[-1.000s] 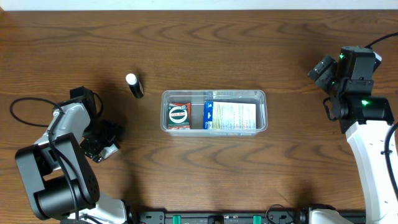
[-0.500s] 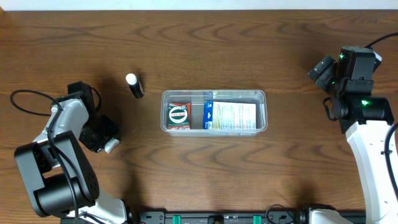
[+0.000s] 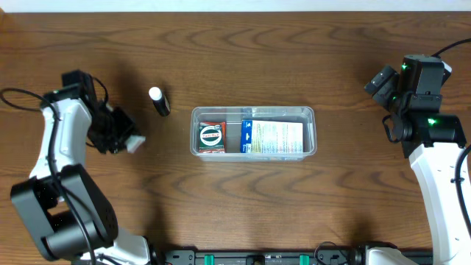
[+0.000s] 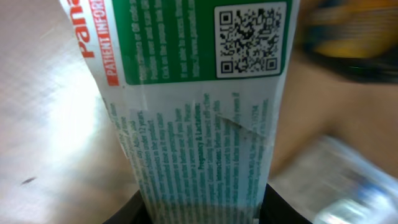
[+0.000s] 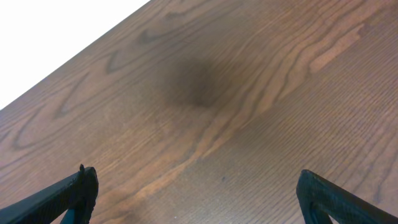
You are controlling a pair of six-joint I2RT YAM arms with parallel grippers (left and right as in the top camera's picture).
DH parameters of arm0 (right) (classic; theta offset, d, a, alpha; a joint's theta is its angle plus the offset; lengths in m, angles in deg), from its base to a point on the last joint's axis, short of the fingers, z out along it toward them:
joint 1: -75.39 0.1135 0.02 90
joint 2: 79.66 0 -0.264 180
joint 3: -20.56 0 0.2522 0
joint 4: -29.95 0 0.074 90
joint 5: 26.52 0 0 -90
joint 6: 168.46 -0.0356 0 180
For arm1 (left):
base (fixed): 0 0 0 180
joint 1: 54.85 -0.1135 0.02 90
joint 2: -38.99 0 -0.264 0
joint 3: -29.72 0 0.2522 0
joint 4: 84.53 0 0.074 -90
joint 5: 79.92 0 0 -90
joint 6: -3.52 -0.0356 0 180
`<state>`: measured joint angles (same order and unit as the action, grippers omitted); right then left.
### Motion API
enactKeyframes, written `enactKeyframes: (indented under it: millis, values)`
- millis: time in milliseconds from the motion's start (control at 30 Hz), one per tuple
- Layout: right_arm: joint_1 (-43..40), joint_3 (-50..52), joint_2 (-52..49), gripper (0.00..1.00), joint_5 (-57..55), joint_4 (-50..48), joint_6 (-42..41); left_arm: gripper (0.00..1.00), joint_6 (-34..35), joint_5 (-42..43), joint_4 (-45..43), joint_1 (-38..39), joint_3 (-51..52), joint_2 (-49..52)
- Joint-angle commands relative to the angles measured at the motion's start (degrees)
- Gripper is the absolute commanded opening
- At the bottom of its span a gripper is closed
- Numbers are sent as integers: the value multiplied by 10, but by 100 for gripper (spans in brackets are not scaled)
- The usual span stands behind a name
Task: Pack container
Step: 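Lift the white box with the left gripper and carry it over the container, then lower the white box into the container's right side and release it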
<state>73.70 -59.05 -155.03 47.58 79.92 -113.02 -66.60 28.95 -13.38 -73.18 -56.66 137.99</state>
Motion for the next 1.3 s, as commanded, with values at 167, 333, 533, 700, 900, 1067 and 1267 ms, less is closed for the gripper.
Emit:
enactKeyframes:
  millis: [167, 333, 533, 700, 900, 1067, 1267]
  values:
    - [-7, -5, -1, 99, -3, 1, -7, 39, -171, 178, -3, 47, -68, -131]
    - [-7, -5, -1, 99, -3, 0, -7, 39, -296, 178, -34, 156, -68, -206]
    - [-7, -5, -1, 99, -3, 1, -7, 39, -400, 175, -103, 331, -67, -234]
    - [-7, -5, -1, 99, -3, 1, -7, 39, -484, 99, -121, 428, -62, -207]
    - [-7, -5, -1, 99, -3, 1, -7, 39, -548, 12, -124, 490, -57, -129]
    - [-7, -5, -1, 99, -3, 1, -7, 39, -587, 9, -156, 521, -57, -50]
    - [-7, -5, -1, 99, -4, 1, -7, 39, -624, -54, -195, 549, -57, 18]
